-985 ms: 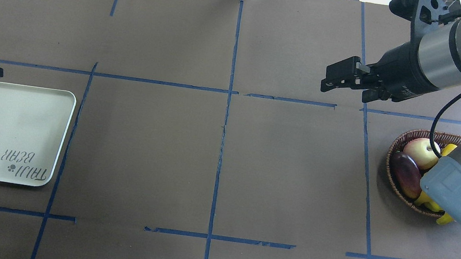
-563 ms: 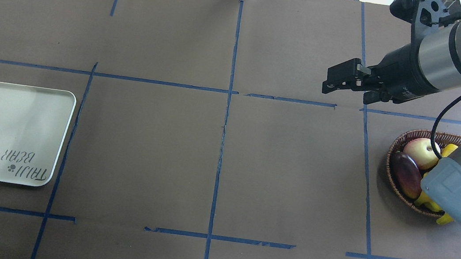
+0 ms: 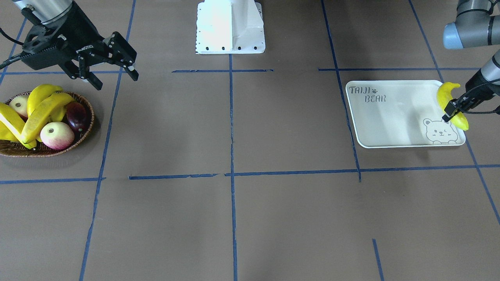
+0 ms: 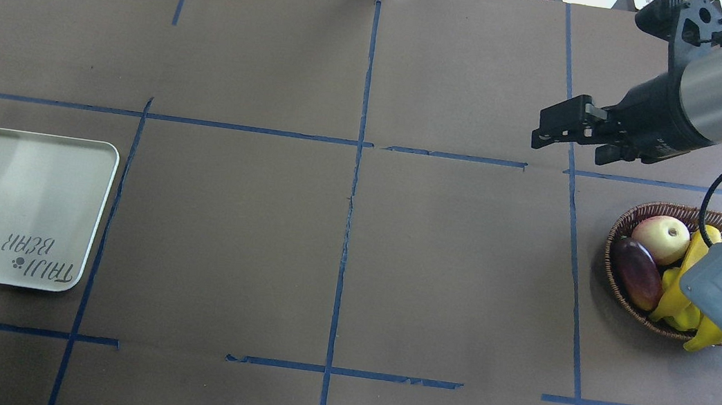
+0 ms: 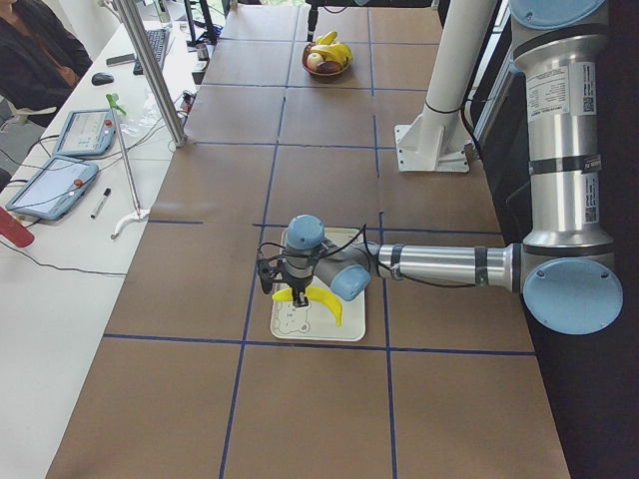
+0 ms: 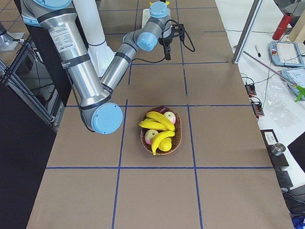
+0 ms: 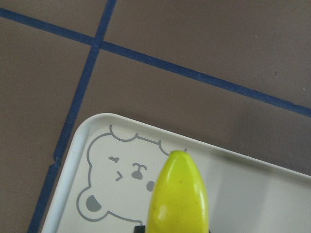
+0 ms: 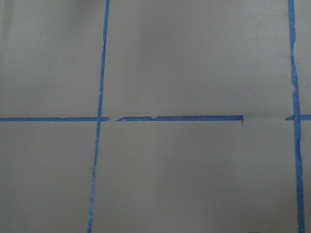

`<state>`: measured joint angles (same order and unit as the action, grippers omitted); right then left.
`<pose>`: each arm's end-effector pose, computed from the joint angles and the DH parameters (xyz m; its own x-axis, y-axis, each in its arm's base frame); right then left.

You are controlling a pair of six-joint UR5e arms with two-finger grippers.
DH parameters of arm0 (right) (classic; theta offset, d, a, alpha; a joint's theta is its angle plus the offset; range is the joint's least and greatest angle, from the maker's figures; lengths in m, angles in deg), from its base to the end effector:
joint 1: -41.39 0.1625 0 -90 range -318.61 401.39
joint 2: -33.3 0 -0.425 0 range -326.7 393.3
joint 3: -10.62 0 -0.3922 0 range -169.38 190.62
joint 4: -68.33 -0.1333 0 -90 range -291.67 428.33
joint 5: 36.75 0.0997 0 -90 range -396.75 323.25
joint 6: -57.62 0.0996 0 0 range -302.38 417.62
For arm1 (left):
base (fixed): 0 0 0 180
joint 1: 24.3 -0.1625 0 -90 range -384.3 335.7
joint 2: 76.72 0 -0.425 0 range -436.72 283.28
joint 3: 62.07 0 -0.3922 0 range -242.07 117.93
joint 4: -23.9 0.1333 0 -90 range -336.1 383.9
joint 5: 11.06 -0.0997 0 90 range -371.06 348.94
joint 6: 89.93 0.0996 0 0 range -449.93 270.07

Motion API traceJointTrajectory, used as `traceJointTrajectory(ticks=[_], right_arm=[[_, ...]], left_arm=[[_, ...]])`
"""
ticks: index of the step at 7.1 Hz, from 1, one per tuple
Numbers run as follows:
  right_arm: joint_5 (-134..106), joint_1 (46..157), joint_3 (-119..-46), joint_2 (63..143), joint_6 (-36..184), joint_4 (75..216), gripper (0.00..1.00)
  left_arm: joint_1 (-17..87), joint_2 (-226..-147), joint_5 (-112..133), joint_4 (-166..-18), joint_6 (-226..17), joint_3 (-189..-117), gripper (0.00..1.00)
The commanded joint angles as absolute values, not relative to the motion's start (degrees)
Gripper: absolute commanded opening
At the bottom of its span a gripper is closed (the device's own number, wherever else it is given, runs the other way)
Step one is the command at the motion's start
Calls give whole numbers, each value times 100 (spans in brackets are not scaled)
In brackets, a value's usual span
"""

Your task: Transfer all bananas from basket to plate

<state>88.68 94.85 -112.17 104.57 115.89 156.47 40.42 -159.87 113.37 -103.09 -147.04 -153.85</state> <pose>-0.2400 -0.4508 0.2264 0.5007 -0.0441 0.8645 -0.1344 0.9826 0.1280 0.1303 -0.4561 0.6361 0.6400 -0.3064 -0.7046 0.3223 0.9395 -0.1159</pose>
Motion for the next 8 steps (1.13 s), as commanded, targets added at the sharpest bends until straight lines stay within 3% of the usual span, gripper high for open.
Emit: traceJointTrajectory(ticks=[1,4,5,6,7,8], right_arm=[[9121,9798,-11199,10712,11247,15649,100],[9122,9930,-11111,10756,11036,15649,100],[9122,9939,-11120,10756,11036,15649,100],[9122,9939,-11120,10748,11036,15649,100],[9131,9939,-11128,10739,11036,15649,100],[9209,9948,-11128,10739,11036,15649,100]], left_arm=[[3943,-16293,11242,-10310,-14724,-15058,0],[3495,-16303,11190,-10328,-14776,-15058,2],[3494,-16285,11198,-10319,-14768,-15058,9],[3494,-16259,11199,-10319,-14750,-15049,30],[3494,-16224,11190,-10327,-14707,-15049,73],[3494,-16119,11155,-10354,-14698,-15118,100]])
